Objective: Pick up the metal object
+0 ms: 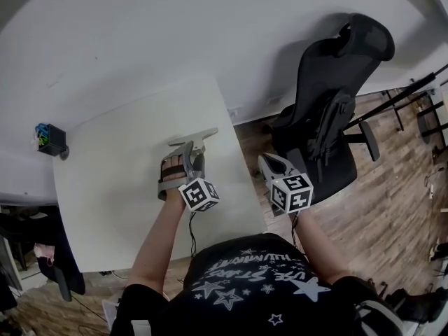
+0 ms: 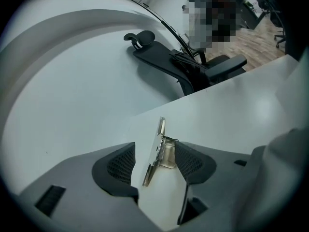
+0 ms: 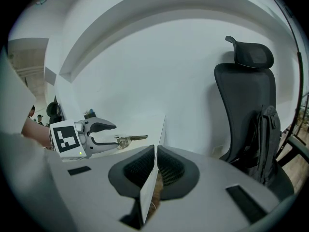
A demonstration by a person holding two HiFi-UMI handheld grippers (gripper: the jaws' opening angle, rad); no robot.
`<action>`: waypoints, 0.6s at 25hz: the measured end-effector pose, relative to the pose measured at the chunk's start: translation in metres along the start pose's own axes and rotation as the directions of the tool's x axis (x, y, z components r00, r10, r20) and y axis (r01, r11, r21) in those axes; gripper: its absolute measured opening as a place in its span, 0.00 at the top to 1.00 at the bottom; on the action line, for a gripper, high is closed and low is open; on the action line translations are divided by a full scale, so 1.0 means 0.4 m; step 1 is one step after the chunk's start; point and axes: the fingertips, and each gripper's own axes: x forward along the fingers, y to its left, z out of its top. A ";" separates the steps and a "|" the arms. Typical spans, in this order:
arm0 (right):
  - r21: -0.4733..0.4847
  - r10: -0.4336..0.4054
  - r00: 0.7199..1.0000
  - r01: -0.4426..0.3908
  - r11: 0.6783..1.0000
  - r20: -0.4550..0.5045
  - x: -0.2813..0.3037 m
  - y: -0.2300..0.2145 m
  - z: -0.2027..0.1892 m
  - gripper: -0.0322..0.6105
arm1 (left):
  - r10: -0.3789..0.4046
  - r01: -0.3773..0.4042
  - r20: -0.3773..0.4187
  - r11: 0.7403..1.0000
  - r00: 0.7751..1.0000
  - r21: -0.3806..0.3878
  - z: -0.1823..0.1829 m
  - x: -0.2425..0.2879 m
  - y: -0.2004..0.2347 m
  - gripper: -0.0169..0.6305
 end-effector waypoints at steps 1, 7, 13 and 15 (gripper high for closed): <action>0.001 0.000 1.000 0.000 1.000 -0.002 0.002 -0.002 -0.001 0.87 | 0.006 -0.006 -0.003 1.000 1.000 0.013 0.002 0.006 0.000 0.56; 0.012 -0.008 1.000 0.008 1.000 -0.010 0.005 -0.020 -0.005 0.87 | 0.024 -0.022 -0.026 0.996 0.999 0.087 0.004 0.037 -0.006 0.60; 0.019 -0.018 1.000 0.018 1.000 -0.012 0.001 -0.038 -0.010 0.87 | 0.034 -0.028 -0.047 0.993 0.998 0.113 -0.002 0.050 -0.012 0.74; 0.022 -0.020 1.000 0.020 1.000 -0.012 -0.001 -0.041 -0.011 0.87 | 0.042 -0.035 -0.051 0.992 0.998 0.123 -0.001 0.051 -0.011 0.80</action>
